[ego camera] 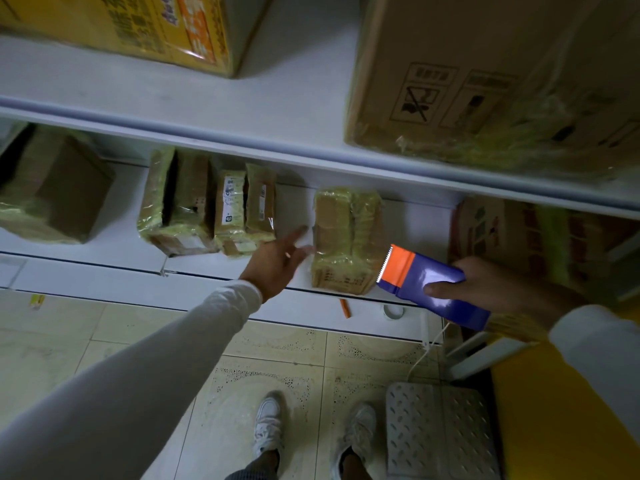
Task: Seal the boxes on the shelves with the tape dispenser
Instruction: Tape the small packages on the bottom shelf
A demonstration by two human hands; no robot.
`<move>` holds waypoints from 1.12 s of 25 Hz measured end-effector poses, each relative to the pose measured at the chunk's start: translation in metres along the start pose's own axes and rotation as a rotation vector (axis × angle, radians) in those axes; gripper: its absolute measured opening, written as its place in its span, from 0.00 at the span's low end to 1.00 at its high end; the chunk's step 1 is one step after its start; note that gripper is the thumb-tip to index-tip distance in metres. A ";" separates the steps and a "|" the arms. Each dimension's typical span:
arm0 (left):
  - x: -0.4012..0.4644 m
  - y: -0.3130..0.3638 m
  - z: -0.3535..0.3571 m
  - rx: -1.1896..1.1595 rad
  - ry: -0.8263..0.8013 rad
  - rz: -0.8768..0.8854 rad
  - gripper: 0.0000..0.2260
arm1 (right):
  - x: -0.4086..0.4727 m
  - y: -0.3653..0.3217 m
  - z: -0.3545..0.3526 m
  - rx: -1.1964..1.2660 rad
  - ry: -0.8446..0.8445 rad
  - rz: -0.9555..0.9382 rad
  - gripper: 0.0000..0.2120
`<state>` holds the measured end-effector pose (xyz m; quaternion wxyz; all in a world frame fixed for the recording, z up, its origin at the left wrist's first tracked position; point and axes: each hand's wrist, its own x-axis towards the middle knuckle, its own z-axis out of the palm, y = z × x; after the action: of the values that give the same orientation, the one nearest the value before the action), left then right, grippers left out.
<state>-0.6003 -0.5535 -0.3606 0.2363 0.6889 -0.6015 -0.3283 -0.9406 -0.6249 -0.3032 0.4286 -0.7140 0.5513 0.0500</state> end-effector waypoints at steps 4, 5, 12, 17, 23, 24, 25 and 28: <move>0.004 0.002 0.006 0.152 -0.107 0.258 0.25 | 0.005 -0.003 0.005 -0.033 -0.001 -0.012 0.22; 0.006 0.000 0.006 0.157 -0.103 0.255 0.24 | 0.006 -0.004 0.005 -0.036 0.008 -0.005 0.22; 0.007 -0.010 -0.015 0.595 -0.078 0.194 0.29 | 0.004 -0.027 0.026 0.117 -0.050 -0.058 0.16; 0.014 0.012 -0.010 0.662 -0.074 0.584 0.34 | 0.012 -0.046 0.040 0.066 -0.049 -0.052 0.20; 0.034 0.013 0.013 0.573 -0.110 0.563 0.24 | -0.012 -0.035 0.031 0.052 -0.036 -0.056 0.18; 0.034 0.013 0.014 0.548 -0.109 0.570 0.24 | -0.018 -0.032 0.029 0.045 -0.039 -0.063 0.19; 0.033 0.014 0.015 0.537 -0.102 0.585 0.23 | -0.025 -0.032 0.029 0.036 -0.028 -0.065 0.20; 0.033 0.018 0.019 0.513 -0.064 0.606 0.22 | -0.029 -0.034 0.027 -0.040 0.021 -0.042 0.22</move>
<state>-0.6242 -0.5872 -0.3661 0.1239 0.5061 -0.8471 -0.1044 -0.9131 -0.5845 -0.2849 0.4096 -0.7343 0.5394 0.0446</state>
